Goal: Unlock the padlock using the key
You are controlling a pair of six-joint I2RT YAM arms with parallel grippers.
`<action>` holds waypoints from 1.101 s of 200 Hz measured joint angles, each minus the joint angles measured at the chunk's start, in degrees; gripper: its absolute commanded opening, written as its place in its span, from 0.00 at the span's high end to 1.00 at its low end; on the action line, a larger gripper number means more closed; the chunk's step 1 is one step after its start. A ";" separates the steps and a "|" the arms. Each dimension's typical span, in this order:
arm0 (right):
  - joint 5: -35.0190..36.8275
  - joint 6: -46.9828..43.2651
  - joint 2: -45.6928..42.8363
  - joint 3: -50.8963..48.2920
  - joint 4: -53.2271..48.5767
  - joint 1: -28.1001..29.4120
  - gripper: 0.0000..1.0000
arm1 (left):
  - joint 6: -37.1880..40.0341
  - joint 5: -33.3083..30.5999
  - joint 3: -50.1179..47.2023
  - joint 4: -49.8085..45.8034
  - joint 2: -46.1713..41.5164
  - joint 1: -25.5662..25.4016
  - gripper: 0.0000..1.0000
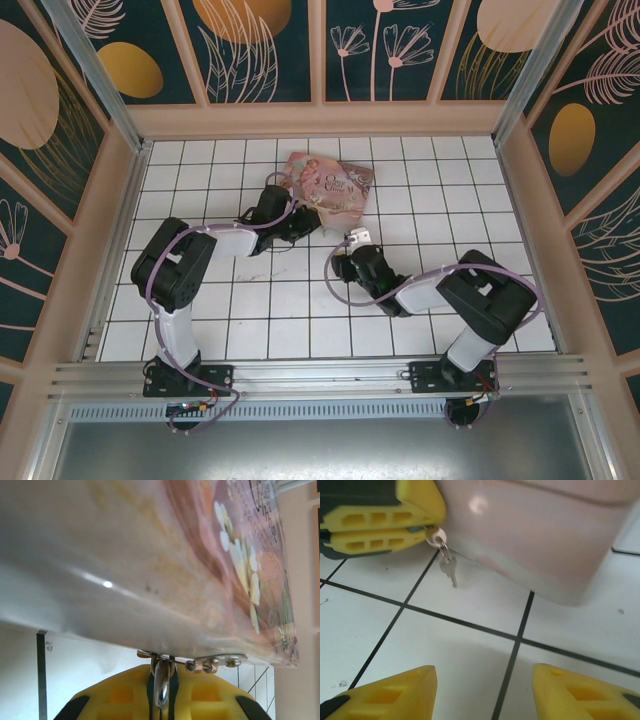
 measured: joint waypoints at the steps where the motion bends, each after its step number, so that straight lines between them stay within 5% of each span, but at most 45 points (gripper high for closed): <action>1: 0.13 -0.07 0.07 0.00 0.13 0.07 0.48 | -0.04 0.00 0.04 -0.09 0.00 0.00 1.00; 62: 7.06 -5.35 6.95 3.58 6.43 1.57 0.48 | -1.70 0.22 0.70 -2.36 0.00 -0.28 1.00; 220: 8.52 -11.67 16.15 17.16 4.31 -0.15 0.55 | -2.19 0.13 1.66 -2.95 0.00 -0.22 1.00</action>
